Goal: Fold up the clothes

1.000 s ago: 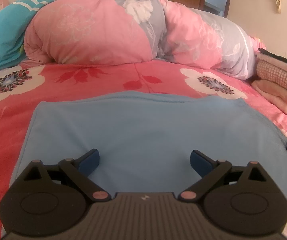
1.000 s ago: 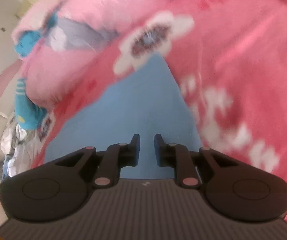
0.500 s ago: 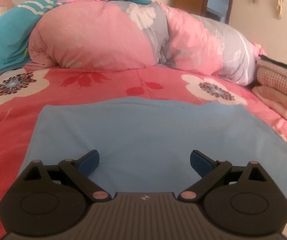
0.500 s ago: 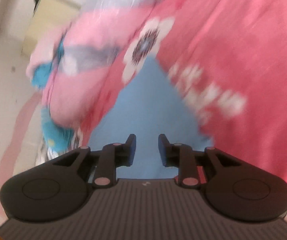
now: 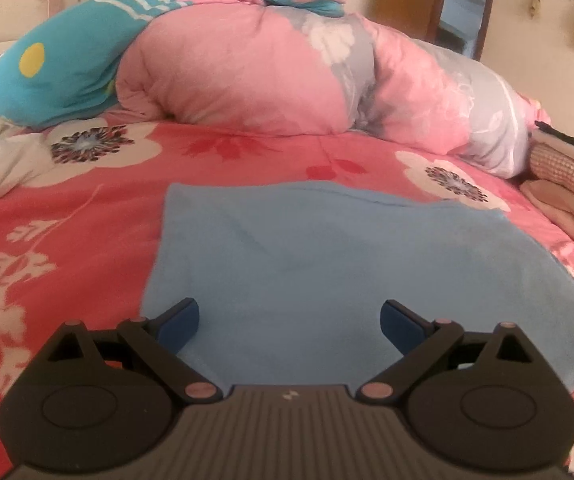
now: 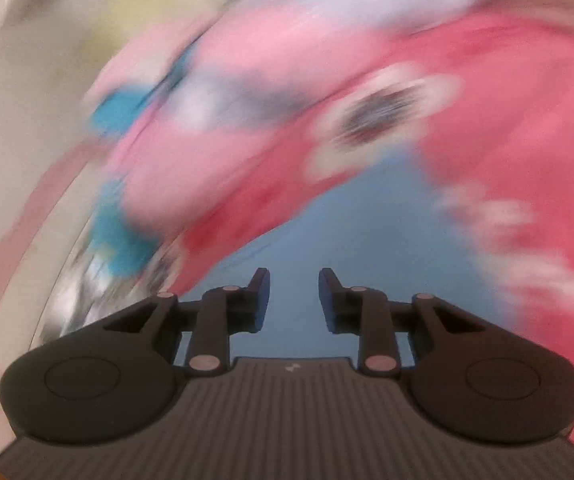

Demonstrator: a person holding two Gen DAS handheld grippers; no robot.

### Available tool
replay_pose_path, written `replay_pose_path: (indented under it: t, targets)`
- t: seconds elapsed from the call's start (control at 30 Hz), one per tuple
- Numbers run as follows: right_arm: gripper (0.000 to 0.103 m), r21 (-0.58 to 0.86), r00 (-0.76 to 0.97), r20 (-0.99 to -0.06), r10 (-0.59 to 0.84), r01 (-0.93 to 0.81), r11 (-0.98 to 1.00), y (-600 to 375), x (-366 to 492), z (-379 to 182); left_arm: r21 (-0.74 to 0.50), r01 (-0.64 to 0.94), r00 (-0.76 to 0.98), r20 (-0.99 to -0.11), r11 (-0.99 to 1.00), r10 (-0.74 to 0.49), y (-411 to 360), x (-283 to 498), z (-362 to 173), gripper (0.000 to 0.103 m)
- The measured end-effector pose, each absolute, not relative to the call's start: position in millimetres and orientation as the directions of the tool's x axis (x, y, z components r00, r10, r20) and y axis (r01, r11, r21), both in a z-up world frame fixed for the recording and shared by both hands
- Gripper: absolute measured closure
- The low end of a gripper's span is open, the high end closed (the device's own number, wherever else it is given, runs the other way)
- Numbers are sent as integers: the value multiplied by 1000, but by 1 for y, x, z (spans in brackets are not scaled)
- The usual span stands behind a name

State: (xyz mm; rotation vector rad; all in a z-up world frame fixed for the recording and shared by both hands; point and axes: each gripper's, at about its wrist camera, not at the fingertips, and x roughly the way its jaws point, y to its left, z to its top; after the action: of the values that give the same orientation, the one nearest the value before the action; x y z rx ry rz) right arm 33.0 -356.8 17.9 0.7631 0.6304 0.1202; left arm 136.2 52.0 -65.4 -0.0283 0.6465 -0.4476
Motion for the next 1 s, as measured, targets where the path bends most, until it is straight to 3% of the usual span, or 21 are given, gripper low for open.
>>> replay_pose_path:
  t: [0.1,0.27,0.43,0.57,0.77,0.87,1.0]
  targets:
    - [76,672,695,-511,505,-43,739,-291,109,7,-151,411,709,-567,899,-420,57,131,-68,5]
    - [76,634,455,-588,669,-255,730,-193,222,-29,-142,440,701,-563,887,-437,63,125,-69,5]
    - [76,624,316,-639,701,-319,713,-148,282,-60,-169,463,681,-561,870,-471,72,124,-70,5]
    - [76,710,249,-579,776,-313,630,-136,318,-81,-181,476,673,-556,861,-489,77,122,-72,5]
    - [77,707,332,-544,771,-313,634,-128,364,-89,-186,484,671,-548,855,-500,80,119,-73,5]
    - [74,672,496,-548,673,-218,708,-161,364,-71,-179,482,673,-550,857,-494,79,119,-72,5]
    - [74,697,513,-538,668,-175,696,-215,334,-54,-173,481,677,-550,860,-489,78,118,-73,5]
